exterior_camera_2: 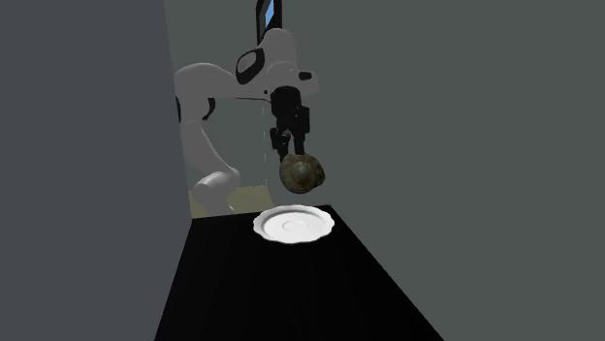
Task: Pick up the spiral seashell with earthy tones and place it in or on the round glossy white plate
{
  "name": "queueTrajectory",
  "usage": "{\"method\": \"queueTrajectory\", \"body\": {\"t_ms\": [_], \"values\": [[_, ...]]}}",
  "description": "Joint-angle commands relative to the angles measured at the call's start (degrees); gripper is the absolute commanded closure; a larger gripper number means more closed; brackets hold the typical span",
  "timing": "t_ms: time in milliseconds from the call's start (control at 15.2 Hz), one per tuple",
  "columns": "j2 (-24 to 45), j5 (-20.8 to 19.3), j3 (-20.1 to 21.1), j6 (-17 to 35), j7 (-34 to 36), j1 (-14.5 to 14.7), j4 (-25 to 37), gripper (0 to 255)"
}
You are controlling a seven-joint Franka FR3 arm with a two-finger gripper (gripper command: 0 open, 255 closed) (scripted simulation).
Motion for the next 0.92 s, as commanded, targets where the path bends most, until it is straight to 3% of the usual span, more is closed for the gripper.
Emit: {"method": "queueTrajectory", "body": {"t_ms": [0, 858], "values": [[-3.8, -0.8, 2.4, -2.4, 1.3, -0.4, -2.3, 255], [-7.2, -3.5, 2.0, 4.4, 5.5, -1.6, -13.5, 255]]}}
